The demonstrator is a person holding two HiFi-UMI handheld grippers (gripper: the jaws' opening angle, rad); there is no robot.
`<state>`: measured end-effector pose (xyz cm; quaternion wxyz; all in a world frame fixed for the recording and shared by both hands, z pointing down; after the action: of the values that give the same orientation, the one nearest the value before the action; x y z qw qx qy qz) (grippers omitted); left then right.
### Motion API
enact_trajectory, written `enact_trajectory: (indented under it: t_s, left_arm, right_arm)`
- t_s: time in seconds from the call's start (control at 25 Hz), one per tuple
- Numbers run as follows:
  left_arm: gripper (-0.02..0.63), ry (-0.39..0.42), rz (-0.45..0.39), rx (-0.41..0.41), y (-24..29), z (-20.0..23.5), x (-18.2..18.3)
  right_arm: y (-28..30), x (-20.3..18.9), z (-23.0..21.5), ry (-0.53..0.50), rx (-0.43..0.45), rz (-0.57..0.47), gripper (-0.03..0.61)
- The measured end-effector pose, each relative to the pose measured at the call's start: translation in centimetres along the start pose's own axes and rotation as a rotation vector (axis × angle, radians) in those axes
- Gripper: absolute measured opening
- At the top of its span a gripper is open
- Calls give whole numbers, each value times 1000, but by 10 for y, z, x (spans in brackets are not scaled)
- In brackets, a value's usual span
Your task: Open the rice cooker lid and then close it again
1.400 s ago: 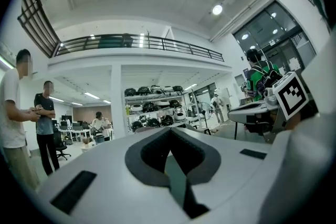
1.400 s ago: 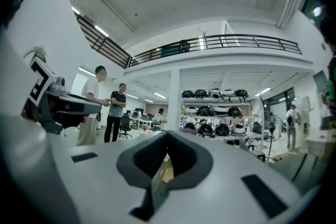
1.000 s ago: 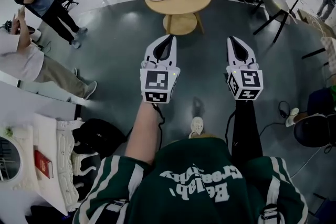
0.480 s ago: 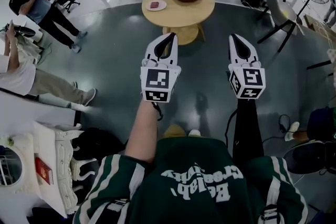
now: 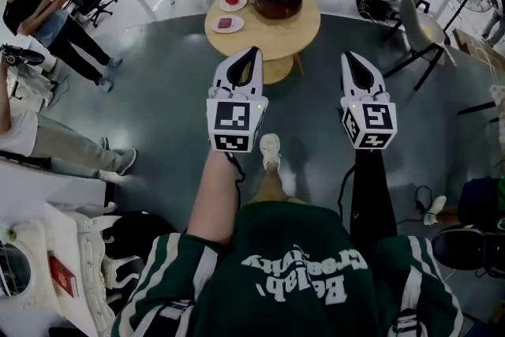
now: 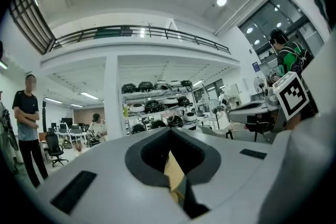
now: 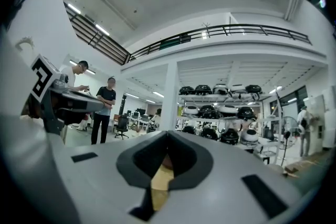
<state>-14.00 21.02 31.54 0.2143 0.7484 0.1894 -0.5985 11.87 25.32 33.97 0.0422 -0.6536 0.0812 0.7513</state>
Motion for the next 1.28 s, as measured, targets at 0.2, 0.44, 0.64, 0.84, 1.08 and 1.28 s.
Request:
enact_trajectory:
  t_s: [0.2, 0.44, 0.64, 0.84, 1.08, 1.28]
  left_arm:
    - [-3, 16, 8, -19, 72, 36, -1]
    - [-5, 18, 2, -57, 173, 86, 5]
    - [-5, 13, -16, -87, 245, 126, 11]
    - [-3, -3, -40, -87, 306, 165, 1]
    - [-4, -12, -11, -106, 358, 186, -11]
    - [-5, -31, -7, -137, 382, 185, -21]
  right_arm:
    - [74, 3, -13, 6, -2, 12, 10]
    - [175, 16, -33, -23, 4, 25, 6]
    - [254, 29, -48, -43, 4, 36, 6]
    - [333, 30, -55, -60, -1, 40, 6]
    - [393, 23, -66, -68, 28, 62, 5]
    - [422, 9, -73, -42, 82, 95, 5]
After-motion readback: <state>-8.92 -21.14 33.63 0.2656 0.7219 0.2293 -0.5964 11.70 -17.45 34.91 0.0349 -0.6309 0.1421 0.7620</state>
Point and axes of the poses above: the fingertips, and each gripper's own axes: y forward along the fingers, z to its left, x out of its top, the point moved 10 cm from there along -y, backward along the fingers, and after that the axes turned 5 degrees about z, right-handed, at the moved point
